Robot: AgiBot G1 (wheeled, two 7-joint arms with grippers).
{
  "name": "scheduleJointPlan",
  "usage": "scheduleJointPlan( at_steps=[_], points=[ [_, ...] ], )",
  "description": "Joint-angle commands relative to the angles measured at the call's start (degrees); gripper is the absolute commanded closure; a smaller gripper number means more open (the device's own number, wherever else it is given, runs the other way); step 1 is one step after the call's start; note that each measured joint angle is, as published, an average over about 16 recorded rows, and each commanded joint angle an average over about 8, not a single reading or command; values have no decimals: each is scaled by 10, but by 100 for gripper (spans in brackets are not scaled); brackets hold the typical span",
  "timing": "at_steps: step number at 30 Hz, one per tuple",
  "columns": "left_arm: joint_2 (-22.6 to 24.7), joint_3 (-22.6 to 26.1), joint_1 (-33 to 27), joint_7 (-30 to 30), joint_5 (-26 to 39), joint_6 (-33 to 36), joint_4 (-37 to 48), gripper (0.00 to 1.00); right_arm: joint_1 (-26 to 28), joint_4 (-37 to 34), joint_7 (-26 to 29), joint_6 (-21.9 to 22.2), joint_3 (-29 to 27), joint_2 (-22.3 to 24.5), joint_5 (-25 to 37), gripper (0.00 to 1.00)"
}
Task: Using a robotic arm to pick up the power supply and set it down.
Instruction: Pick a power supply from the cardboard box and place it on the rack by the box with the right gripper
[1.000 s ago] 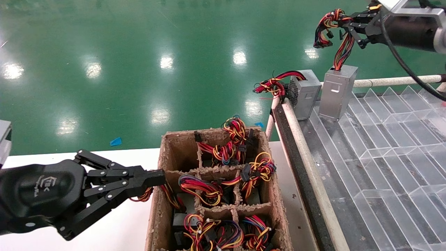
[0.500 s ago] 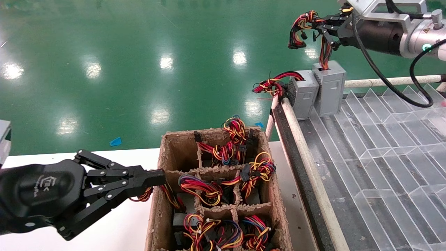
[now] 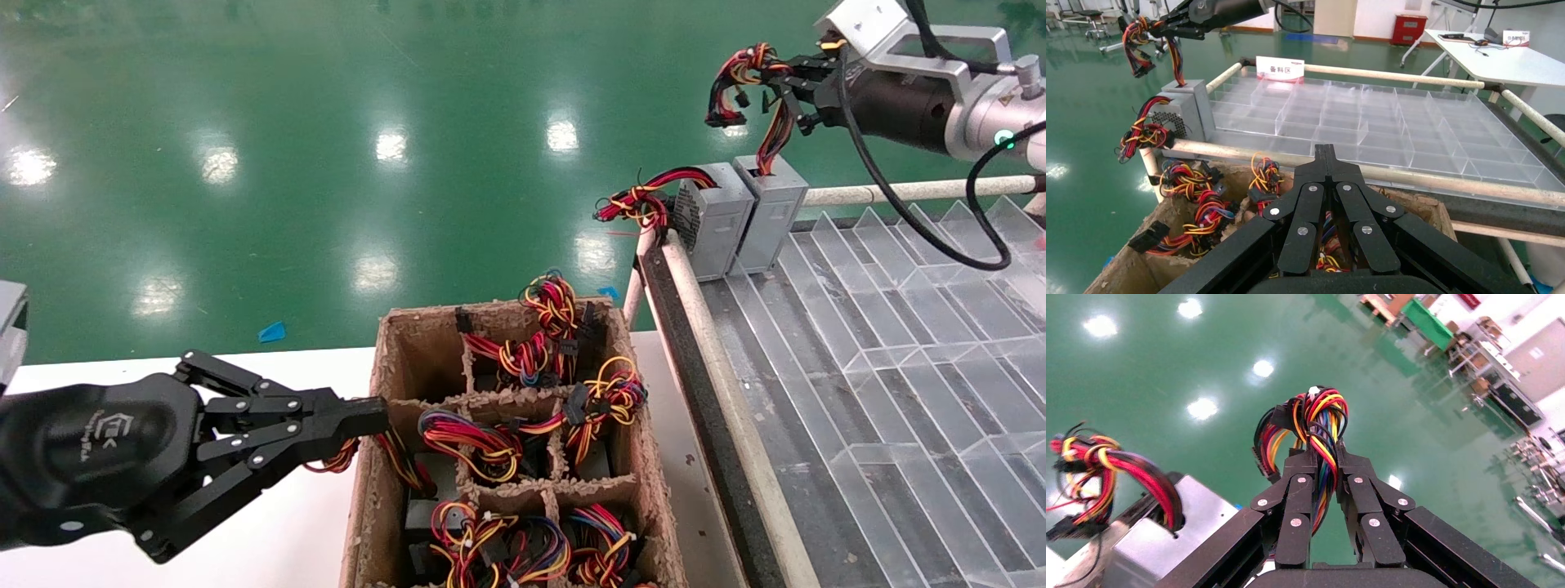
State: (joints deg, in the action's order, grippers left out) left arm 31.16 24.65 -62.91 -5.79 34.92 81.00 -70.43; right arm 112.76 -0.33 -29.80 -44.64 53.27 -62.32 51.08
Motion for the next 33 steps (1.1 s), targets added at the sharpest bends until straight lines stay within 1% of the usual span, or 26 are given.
scheduleJointPlan(
  at_steps=[1, 9, 16, 17, 18, 24, 25, 26, 33],
  points=[
    [0, 0, 0, 0, 0, 0, 0, 100, -7, 0, -2, 11, -5, 0, -8, 100],
    [0, 0, 0, 0, 0, 0, 0, 100, -24, 8, -22, 18, -18, 0, -26, 100],
    [0, 0, 0, 0, 0, 0, 0, 100, -36, 1, -17, 10, -15, -4, -21, 100],
    [0, 0, 0, 0, 0, 0, 0, 100, -37, 1, -15, 9, -14, -5, -21, 96],
    [0, 0, 0, 0, 0, 0, 0, 100, -37, 0, -13, 8, -14, -6, -20, 87],
    [0, 0, 0, 0, 0, 0, 0, 100, -34, 3, -6, 3, -14, -8, -21, 12],
    [0, 0, 0, 0, 0, 0, 0, 100, -34, 3, -6, 2, -15, -8, -21, 4],
    [0, 0, 0, 0, 0, 0, 0, 100, -33, 4, -6, 1, -15, -8, -22, 0],
    [0, 0, 0, 0, 0, 0, 0, 100, -28, 6, -8, -5, -16, -4, -24, 0]
  ],
)
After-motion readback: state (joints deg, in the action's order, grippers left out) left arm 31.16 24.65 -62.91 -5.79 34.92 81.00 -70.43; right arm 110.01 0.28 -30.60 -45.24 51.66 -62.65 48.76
